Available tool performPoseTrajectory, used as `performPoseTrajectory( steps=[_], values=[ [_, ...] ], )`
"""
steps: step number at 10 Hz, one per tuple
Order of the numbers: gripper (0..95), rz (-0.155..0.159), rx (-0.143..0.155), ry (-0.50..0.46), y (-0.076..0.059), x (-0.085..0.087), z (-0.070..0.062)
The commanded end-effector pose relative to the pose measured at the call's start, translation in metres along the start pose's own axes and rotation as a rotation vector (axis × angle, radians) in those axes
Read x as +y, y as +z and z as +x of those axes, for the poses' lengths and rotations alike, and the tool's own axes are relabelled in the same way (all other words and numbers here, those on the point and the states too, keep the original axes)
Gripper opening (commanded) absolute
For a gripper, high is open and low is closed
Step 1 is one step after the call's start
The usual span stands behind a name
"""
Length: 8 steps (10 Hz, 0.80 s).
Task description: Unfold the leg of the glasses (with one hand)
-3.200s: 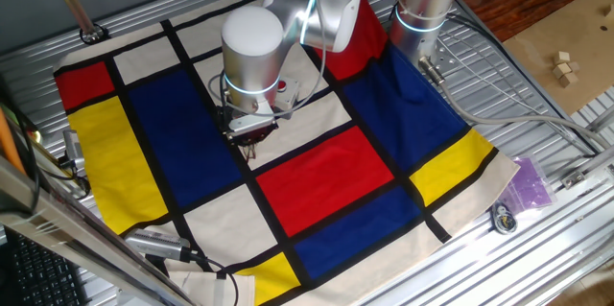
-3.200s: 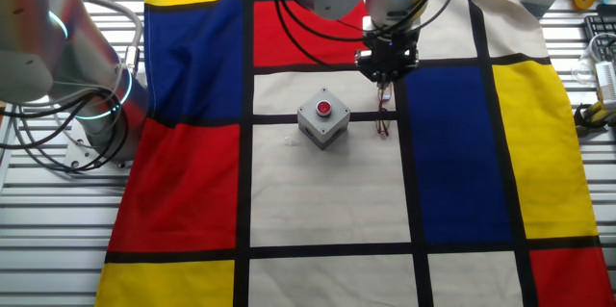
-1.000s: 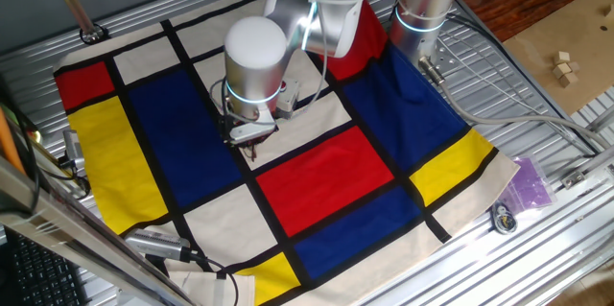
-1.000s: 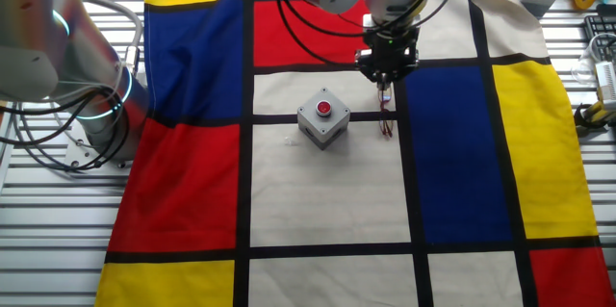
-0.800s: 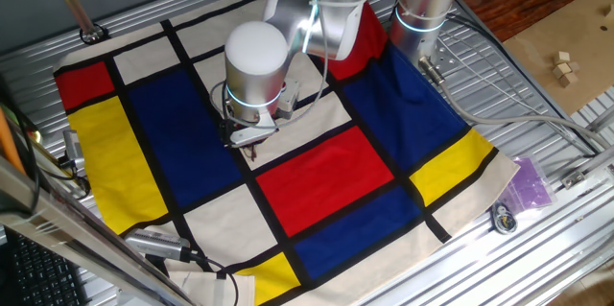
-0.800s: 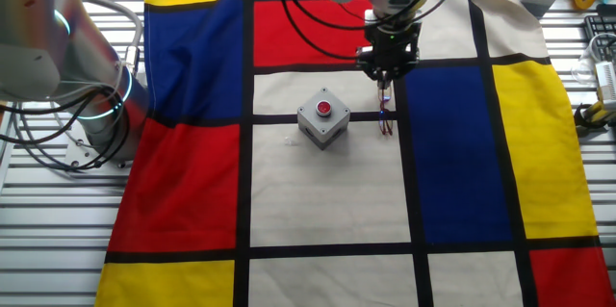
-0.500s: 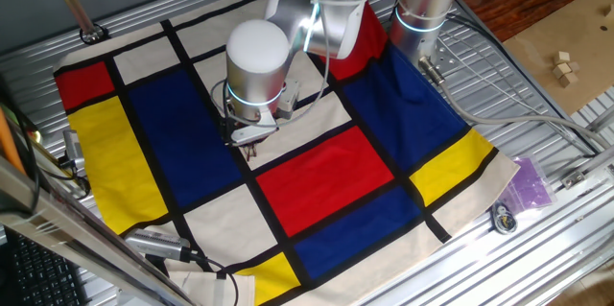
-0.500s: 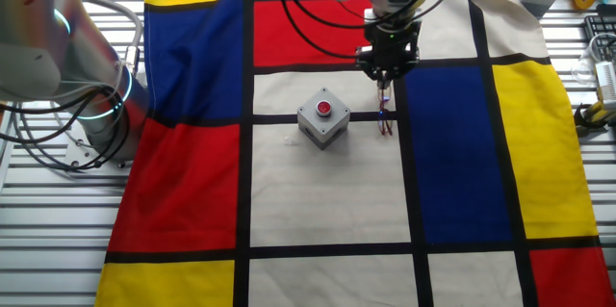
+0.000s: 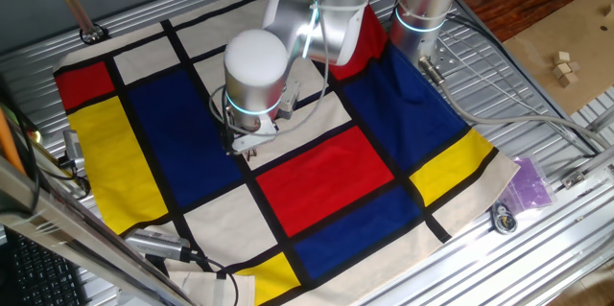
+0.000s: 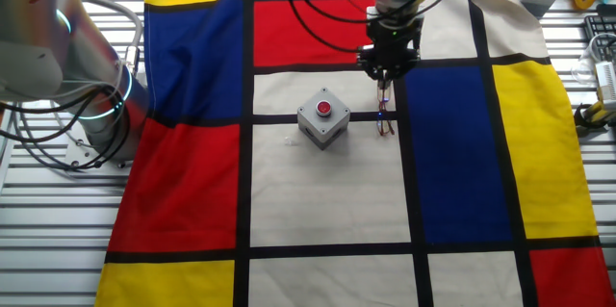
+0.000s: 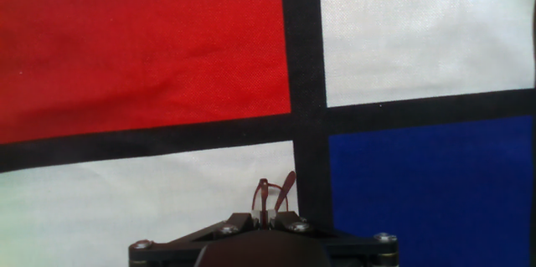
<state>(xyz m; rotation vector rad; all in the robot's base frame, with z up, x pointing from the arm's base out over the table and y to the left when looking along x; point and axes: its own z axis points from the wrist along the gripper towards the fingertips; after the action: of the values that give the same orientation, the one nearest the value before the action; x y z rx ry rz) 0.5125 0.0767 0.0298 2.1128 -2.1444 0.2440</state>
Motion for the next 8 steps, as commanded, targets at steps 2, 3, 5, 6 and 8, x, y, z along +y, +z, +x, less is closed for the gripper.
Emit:
performPoseTrajectory(
  steps=[2, 3, 5, 6, 8],
  values=[
    [0.0, -0.008, 0.036, 0.0, -0.003, 0.0, 0.001],
    [0.0, -0.01, 0.038, 0.002, -0.005, 0.0, 0.002],
    [0.0, -0.019, 0.067, -0.014, -0.008, 0.0, 0.003],
    [0.0, -0.023, 0.075, -0.015, -0.009, 0.0, 0.003],
    [0.0, -0.036, 0.122, -0.027, -0.017, 0.0, 0.005]
  ],
)
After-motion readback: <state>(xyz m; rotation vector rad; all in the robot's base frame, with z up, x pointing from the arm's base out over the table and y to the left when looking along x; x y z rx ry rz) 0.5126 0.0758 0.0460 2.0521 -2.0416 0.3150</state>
